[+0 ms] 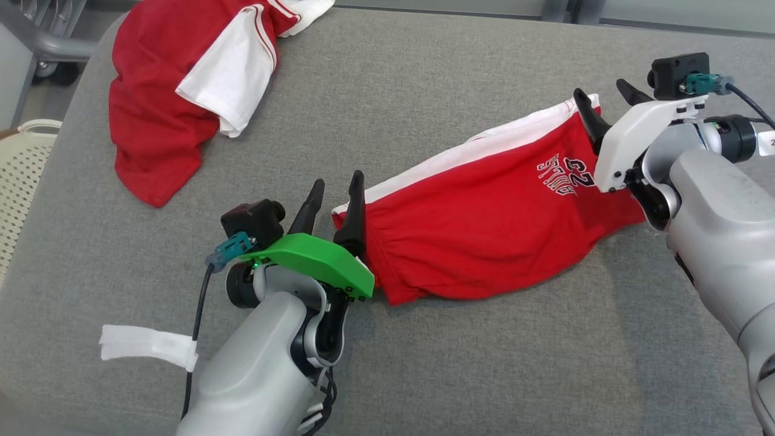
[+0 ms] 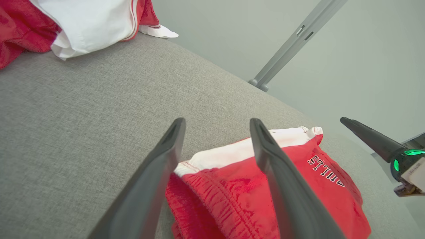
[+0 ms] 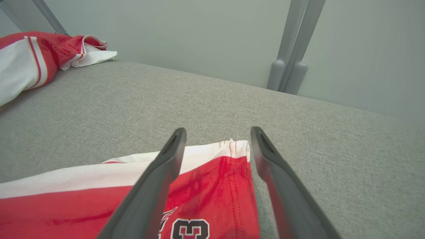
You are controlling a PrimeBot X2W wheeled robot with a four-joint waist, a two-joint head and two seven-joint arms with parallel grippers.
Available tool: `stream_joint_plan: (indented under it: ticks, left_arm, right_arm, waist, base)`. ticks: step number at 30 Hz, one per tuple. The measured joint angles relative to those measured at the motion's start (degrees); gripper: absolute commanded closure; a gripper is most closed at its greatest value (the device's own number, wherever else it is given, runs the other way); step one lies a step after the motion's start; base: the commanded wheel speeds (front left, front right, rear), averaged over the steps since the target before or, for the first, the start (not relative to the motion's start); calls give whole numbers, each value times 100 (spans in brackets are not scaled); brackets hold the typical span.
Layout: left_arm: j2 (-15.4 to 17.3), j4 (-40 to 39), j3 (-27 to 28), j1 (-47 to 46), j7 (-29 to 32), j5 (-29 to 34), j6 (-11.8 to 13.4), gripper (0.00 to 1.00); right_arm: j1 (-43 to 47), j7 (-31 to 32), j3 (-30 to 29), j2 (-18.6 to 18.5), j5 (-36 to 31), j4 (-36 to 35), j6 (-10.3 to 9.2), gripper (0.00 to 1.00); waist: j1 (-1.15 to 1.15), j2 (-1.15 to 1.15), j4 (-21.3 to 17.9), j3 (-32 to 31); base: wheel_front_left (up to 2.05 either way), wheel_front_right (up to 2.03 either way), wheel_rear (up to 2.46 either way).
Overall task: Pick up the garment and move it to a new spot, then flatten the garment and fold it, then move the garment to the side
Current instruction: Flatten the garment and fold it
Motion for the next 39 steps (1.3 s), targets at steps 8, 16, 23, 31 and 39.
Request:
stream_joint_plan:
  ticks: [8,16,23,31,39]
  left_arm:
    - [1,-715,517,358,0,676,-175,0]
    - [74,-1538,1056,996,1,1270,-116,0]
    - [220,-2061,1472,1484,0,1439,22,0]
    - [267,-2387,1781,1963,0,1521,107,0]
    - [261,-2544,1974,2157,0,1518,105,0]
  right_arm:
    - [27,235,407,-332,313,-86,0,0]
    - [337,809,715,-538,823,-190,0,0]
    - [444,1025,872,-660,1141,-213,0,0]
    - [478,1145,946,-671,1389,42,0,0]
    - [476,1305,1037,-658,1500,361,0,0]
  waist:
    - [0,0,-114,-147]
    - [0,0,-192,-320]
    - [0,0,-57,-311]
    - [0,0,186,-221]
    - [0,0,413,-142]
  base:
    - [0,0,0]
    - [0,0,0]
    - [0,0,0]
    - [0,0,0]
    - [0,0,0]
